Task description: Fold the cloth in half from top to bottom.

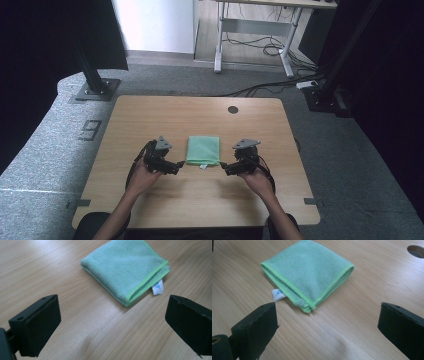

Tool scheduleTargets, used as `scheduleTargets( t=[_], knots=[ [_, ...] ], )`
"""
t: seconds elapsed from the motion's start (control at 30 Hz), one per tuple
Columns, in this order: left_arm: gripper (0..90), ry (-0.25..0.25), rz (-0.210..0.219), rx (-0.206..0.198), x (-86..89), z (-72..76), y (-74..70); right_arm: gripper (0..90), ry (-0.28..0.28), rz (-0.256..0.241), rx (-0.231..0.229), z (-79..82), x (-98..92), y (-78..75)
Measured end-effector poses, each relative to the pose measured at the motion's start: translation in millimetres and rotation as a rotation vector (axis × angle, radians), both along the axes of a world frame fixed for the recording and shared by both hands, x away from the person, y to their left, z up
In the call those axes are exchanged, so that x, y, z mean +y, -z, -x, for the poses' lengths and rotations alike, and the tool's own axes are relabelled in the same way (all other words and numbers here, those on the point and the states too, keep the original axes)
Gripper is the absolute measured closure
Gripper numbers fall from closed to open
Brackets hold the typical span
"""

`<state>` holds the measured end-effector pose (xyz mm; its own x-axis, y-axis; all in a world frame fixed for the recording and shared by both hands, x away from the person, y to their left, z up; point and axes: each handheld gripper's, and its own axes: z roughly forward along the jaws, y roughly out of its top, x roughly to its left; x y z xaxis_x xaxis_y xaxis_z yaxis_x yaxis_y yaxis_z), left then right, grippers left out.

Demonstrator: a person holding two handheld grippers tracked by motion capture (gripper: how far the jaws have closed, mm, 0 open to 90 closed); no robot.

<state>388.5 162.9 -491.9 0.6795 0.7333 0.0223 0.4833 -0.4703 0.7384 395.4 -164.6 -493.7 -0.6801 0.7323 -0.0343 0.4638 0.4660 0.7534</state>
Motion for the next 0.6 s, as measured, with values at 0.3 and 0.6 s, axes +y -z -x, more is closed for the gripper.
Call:
scheduleTargets(
  t=[0.3, 0.6],
  knots=[
    [0.0, -0.014, -0.008, -0.023, 16.0, 16.5, -5.8, 0.4, 0.01, 0.009, -0.005, 15.5, -17.2, -4.8],
    [0.0, -0.037, -0.016, -0.016, 29.3, 29.7, 5.0, 0.0, 0.037, 0.005, 0.019, 27.6, -32.4, 2.9]
  ],
)
